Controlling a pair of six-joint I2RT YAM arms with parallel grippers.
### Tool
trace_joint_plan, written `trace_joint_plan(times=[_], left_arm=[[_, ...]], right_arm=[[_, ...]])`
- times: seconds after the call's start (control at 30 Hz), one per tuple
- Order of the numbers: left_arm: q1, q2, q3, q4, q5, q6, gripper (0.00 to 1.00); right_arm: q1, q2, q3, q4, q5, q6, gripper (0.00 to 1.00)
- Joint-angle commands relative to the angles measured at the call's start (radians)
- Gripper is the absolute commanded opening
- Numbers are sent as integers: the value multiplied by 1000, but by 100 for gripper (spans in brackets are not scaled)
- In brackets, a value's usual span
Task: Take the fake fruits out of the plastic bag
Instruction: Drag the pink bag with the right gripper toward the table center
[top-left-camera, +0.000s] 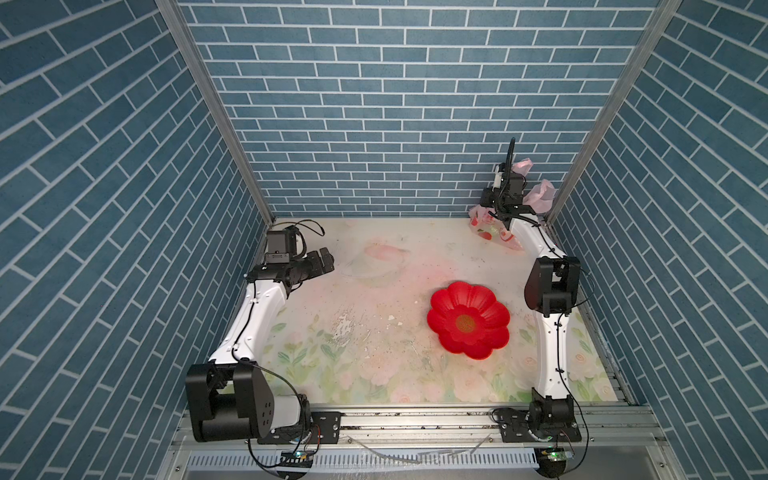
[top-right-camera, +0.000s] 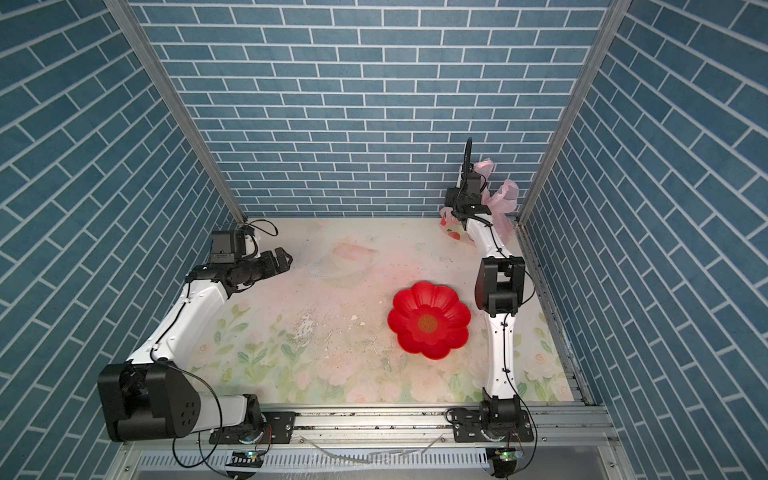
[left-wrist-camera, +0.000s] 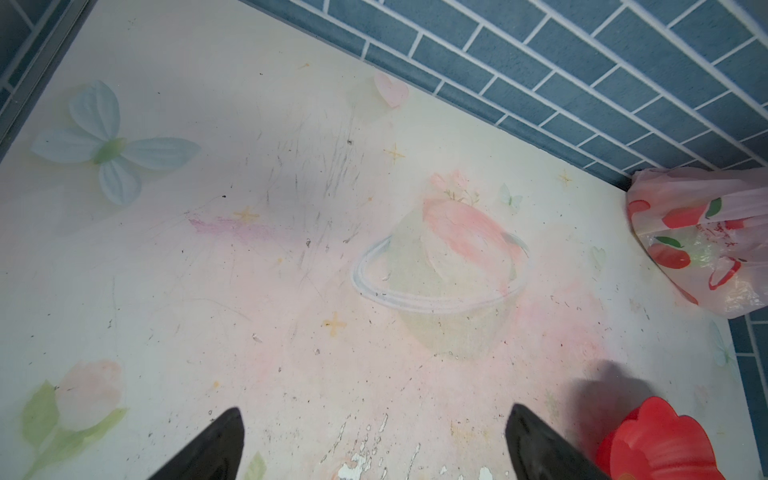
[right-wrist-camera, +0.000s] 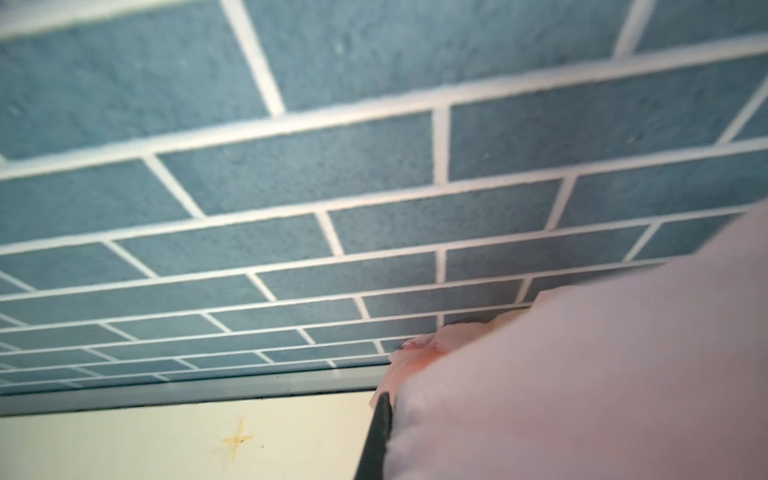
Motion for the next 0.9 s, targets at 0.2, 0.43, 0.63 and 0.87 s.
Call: trace_joint_plan(times=[0.2, 0.43, 0.63, 0.87], left_arm=[[-4, -105, 61, -69, -28, -49, 99], [-3, -164, 87, -133, -25, -104, 99], [-3, -265, 96, -216, -58, -118, 99], [14, -335, 151, -338, -143, -114, 99]], right_arm=[[199, -129, 88, -347, -184, -20, 0], [394, -183, 107, -493, -193, -25, 0], [534, -170, 174, -548, -233, -7, 0], [686, -152, 215, -553, -280, 21, 0]])
